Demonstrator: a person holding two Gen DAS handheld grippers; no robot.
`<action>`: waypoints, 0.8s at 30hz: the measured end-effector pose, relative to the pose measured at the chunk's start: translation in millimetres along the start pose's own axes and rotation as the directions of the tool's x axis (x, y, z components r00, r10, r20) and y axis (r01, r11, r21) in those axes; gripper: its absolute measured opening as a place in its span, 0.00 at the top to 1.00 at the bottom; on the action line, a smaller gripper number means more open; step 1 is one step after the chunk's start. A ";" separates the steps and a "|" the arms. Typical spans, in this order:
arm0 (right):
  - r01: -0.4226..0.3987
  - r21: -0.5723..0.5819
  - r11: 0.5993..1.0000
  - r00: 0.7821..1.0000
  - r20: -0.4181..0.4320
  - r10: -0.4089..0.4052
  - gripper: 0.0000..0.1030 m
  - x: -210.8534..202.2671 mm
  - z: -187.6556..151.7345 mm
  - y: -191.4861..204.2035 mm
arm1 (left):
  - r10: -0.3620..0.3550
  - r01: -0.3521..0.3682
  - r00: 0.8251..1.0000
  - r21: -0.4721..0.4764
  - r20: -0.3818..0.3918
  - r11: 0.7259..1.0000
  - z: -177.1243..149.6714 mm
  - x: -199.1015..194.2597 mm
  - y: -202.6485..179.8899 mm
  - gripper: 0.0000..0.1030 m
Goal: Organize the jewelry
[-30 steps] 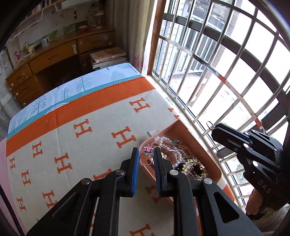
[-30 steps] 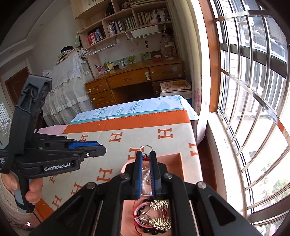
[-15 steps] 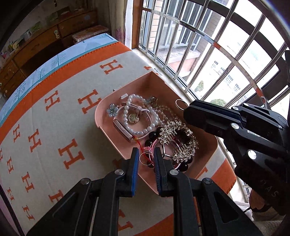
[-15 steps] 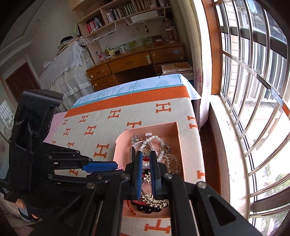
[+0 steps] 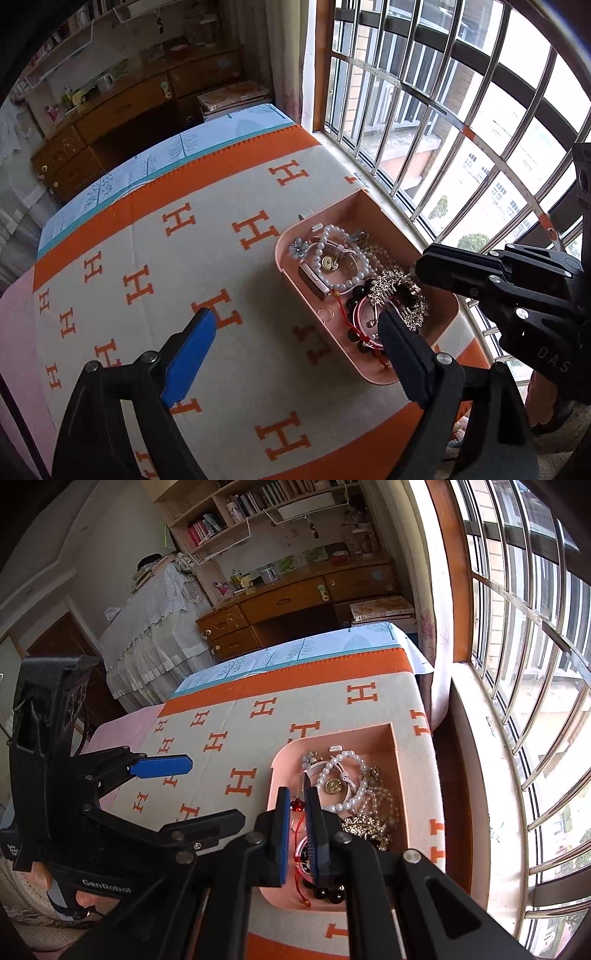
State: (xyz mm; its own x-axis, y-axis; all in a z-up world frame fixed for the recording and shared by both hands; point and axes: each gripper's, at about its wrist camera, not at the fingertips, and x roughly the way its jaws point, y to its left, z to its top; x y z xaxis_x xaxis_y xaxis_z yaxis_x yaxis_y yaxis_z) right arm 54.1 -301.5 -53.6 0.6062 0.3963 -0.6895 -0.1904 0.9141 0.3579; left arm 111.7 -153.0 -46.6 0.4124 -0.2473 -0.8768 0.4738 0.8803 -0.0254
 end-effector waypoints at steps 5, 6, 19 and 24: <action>0.003 -0.003 1.000 1.000 -0.009 -0.003 0.92 -2.8 4.2 6.5 | 0.016 -0.016 1.000 -0.034 0.021 0.999 -4.8 -20.0 9.6 0.14; -0.001 0.004 1.000 1.000 -0.015 0.001 0.90 -2.8 4.4 6.5 | 0.020 -0.019 0.999 -0.038 0.027 0.999 -6.4 -23.5 10.6 0.14; -0.014 -0.035 0.999 1.000 0.012 0.014 0.67 -25.7 2.6 31.0 | 0.088 -0.078 0.992 -0.114 0.093 0.990 -33.1 -62.8 23.0 0.13; -0.013 -0.041 0.999 0.999 0.041 0.015 0.67 -43.3 -2.4 43.1 | 0.165 -0.139 0.975 -0.168 0.149 0.976 -49.8 -86.9 25.5 0.12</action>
State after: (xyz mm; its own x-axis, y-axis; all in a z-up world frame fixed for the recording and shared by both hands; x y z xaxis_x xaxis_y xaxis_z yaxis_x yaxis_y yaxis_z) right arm 17.8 -279.0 -9.8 0.6343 0.4061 -0.6579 -0.2299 0.9115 0.3411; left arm 49.2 -88.9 5.0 0.5962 -0.1565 -0.7874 0.2740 0.9616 0.0163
